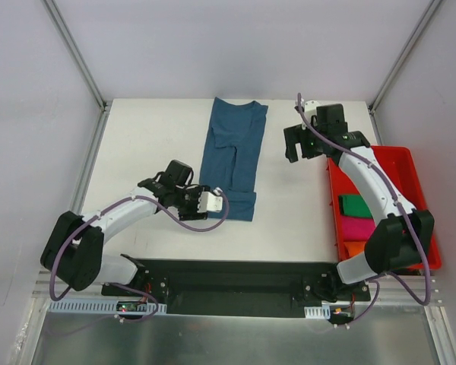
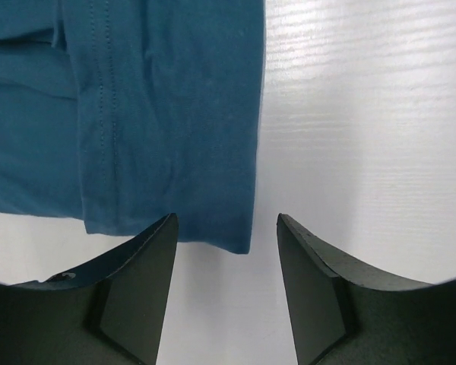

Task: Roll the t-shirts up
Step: Roll the T-shirt to the center of the board.

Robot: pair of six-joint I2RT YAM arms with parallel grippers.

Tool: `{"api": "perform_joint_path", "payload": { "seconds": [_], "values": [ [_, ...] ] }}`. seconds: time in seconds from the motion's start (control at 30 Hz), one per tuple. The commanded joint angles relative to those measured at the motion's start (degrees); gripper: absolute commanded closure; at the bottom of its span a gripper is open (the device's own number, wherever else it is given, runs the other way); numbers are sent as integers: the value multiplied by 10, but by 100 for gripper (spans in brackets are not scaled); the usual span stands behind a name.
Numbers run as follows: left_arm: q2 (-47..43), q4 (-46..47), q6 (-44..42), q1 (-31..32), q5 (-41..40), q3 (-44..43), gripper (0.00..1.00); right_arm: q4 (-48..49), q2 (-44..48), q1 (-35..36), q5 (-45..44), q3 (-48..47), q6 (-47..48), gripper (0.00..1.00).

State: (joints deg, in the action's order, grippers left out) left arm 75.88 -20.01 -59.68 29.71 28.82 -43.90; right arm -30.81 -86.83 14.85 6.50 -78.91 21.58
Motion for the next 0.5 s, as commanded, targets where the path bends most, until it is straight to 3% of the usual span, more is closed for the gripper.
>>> {"api": "perform_joint_path", "payload": {
  "seconds": [0.0,0.13,0.17,0.23,0.33,0.47],
  "values": [
    [26,52,-82,17,-16,22,46,-5,62,-2,17,39,6,8],
    [55,55,-102,35,-41,36,46,-14,89,-2,54,78,69,7],
    [59,55,-104,43,-56,36,51,-6,97,2,52,90,90,7],
    [67,51,-111,46,-66,42,53,69,138,18,7,162,127,5],
    [67,33,-83,50,-78,34,64,114,166,57,1,207,167,5],
    [84,-27,3,50,-76,-6,87,140,184,105,36,238,199,6]
  ]
}}
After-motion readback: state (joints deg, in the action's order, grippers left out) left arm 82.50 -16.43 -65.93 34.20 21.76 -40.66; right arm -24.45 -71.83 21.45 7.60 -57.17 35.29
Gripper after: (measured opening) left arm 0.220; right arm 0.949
